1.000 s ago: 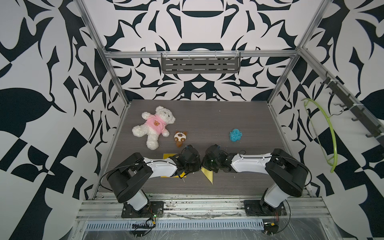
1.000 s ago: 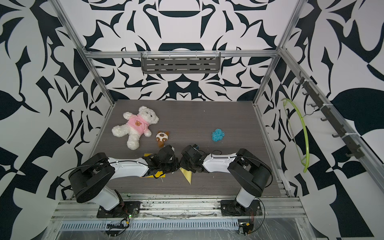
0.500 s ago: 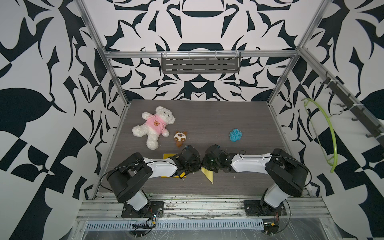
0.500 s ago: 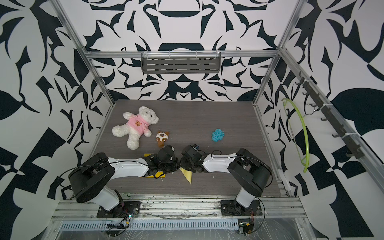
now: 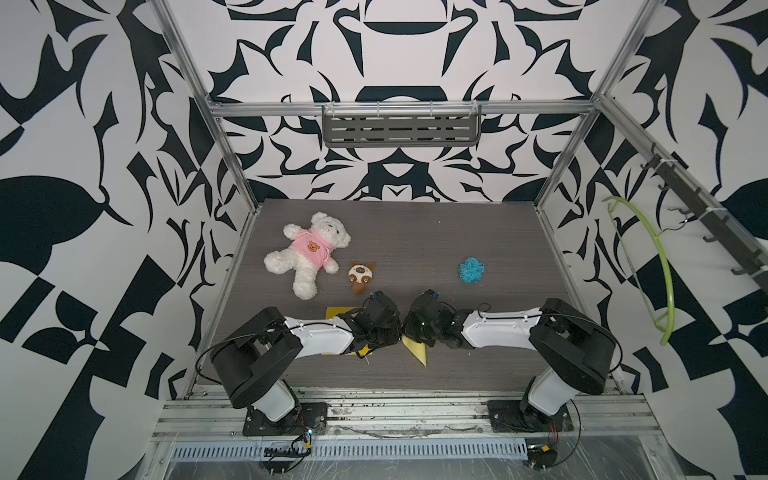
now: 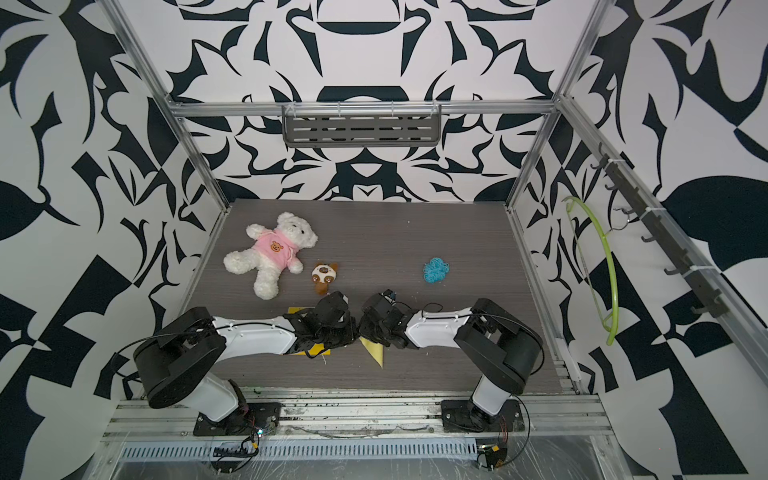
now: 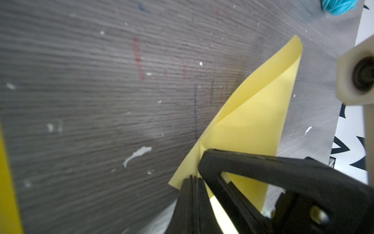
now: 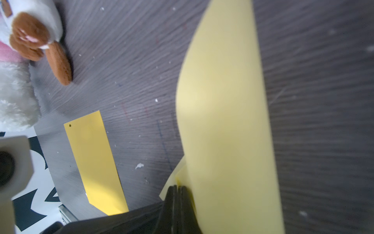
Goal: Fold the square paper diagonally
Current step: Fold the paper at the center of the board.
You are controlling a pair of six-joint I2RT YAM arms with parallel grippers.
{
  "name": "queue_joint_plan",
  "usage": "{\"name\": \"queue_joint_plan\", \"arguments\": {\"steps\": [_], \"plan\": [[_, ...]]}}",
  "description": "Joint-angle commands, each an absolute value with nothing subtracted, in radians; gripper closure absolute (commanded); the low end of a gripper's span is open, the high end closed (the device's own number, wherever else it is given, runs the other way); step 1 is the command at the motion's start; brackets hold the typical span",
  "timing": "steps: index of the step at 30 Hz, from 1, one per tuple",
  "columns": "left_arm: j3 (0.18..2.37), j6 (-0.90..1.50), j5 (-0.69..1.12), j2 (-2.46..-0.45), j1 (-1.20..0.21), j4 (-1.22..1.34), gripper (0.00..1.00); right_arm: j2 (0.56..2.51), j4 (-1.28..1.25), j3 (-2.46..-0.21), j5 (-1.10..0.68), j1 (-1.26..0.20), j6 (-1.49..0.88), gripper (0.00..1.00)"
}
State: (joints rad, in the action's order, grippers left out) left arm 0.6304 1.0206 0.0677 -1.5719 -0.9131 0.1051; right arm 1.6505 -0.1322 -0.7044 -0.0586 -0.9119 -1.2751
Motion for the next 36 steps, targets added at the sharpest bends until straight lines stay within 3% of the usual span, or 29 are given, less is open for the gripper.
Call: {"name": "queue_joint_plan", "arguments": {"steps": [1, 9, 15, 21, 24, 31, 36], "plan": [[0.62, 1.005, 0.066, -1.559, -0.92, 0.011, 1.0, 1.681, -0.064, -0.673, -0.065, -0.928, -1.266, 0.93], [0.651, 0.955, -0.03, -1.451, -0.919, -0.104, 1.0, 1.672, -0.036, -0.672, -0.051, -0.928, -1.26, 0.78], [0.657, 0.951, -0.037, -1.393, -0.907, -0.121, 1.0, 1.665, -0.051, -0.664, -0.058, -0.928, -1.261, 0.61], [0.648, 0.98, -0.024, -1.38, -0.891, -0.084, 1.0, 1.641, -0.052, -0.647, -0.056, -0.927, -1.268, 0.6], [0.618, 1.032, 0.03, -1.394, -0.861, 0.001, 1.0, 1.623, -0.054, -0.635, -0.048, -0.927, -1.275, 0.65], [0.619, 1.108, 0.128, -1.467, -0.831, 0.158, 1.0, 1.627, -0.053, -0.631, -0.045, -0.929, -1.276, 0.92], [0.626, 1.116, 0.148, -1.518, -0.834, 0.173, 1.0, 1.631, -0.06, -0.63, -0.048, -0.927, -1.279, 1.0]]}}
